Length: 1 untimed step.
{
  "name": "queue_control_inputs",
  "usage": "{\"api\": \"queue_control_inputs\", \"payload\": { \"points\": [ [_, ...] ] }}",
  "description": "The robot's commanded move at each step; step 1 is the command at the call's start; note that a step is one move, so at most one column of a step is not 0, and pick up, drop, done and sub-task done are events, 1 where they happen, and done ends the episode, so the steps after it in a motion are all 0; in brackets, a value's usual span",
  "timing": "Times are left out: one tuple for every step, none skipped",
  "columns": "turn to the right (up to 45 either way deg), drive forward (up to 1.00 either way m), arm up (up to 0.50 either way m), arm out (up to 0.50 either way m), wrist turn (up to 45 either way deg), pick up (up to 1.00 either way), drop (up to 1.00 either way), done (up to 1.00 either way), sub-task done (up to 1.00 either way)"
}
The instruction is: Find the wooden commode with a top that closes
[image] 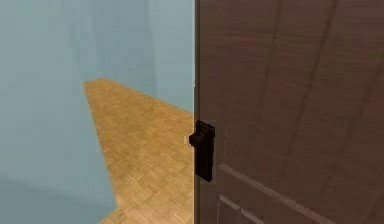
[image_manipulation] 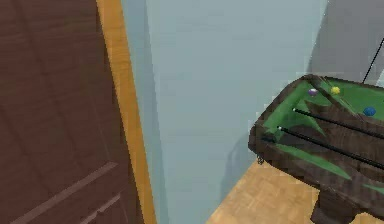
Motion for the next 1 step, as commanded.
{"api": "queue_control_inputs", "payload": {
  "points": [
    [0.0,0.15,0.00,0.00,0.0,0.00,0.00,0.00,0.00]
  ]
}}
